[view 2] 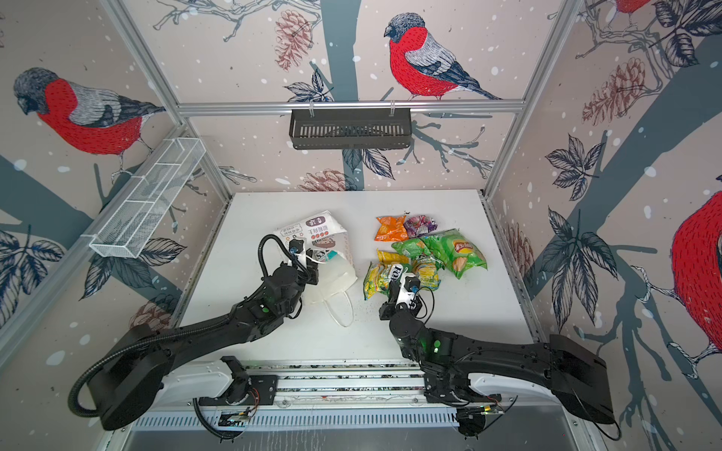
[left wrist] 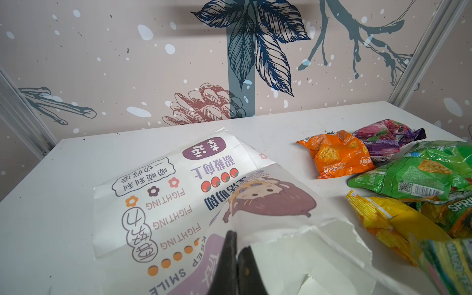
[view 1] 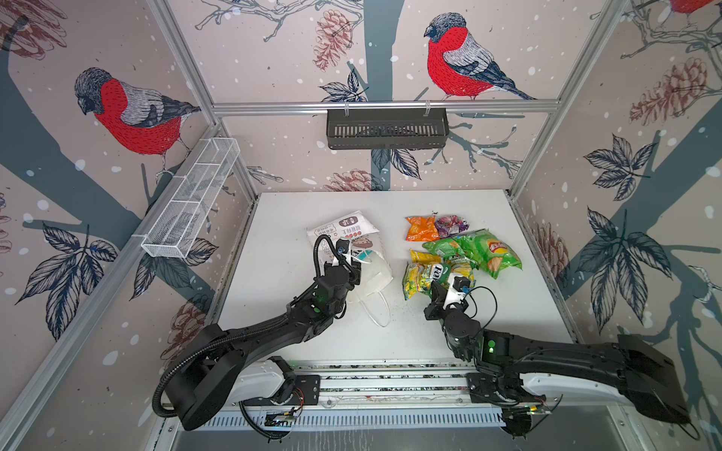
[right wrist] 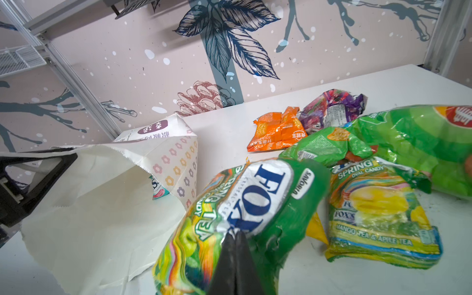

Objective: Take the snacks out of the paper bag
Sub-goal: Pick up the snack from the paper bag.

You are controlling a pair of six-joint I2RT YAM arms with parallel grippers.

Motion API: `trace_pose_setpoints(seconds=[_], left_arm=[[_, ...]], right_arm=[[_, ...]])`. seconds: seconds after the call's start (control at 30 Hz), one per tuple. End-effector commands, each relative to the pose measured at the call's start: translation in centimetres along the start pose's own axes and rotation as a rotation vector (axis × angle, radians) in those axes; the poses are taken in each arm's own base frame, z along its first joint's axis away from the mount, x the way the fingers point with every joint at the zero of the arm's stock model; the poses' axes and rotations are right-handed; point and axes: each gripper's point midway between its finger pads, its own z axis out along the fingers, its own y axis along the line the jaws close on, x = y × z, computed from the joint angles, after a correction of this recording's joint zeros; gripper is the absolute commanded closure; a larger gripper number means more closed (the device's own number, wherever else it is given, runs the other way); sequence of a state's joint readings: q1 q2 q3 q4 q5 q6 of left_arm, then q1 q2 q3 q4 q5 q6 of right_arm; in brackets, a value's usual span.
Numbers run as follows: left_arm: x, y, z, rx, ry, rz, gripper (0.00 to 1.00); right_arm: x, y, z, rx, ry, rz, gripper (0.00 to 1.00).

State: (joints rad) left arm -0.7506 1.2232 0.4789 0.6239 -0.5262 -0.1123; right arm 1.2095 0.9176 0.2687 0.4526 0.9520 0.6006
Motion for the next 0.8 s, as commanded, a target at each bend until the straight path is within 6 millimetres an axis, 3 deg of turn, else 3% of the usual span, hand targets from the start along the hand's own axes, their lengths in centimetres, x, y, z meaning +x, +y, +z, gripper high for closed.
trace_pose_setpoints(seconds=[0.0,0.37,0.5,0.77], left_arm=[[-1.0,0.3,0.0,-0.017,-0.040,-0.022,1.00],[-1.0,0.2,0.0,-0.011,-0.042,-0.027,1.00],[-1.1,0.2,0.0,-0.010,-0.042,-0.028,1.00],[-1.1,0.1,-0.1,-0.004,-0.043,-0.031,1.00]], right_arm=[[-1.1,-1.7,-0.2,0.058,-0.043,-0.011,1.00],[-5.3,-6.7,-0.4,0.157,-0.135,0.036,1.00],[-6.2,-7.9,0.9,0.168,-0.107,0.058,1.00],[-6.0,-9.0,4.0,0.201,-0.020,0.050,1.00]])
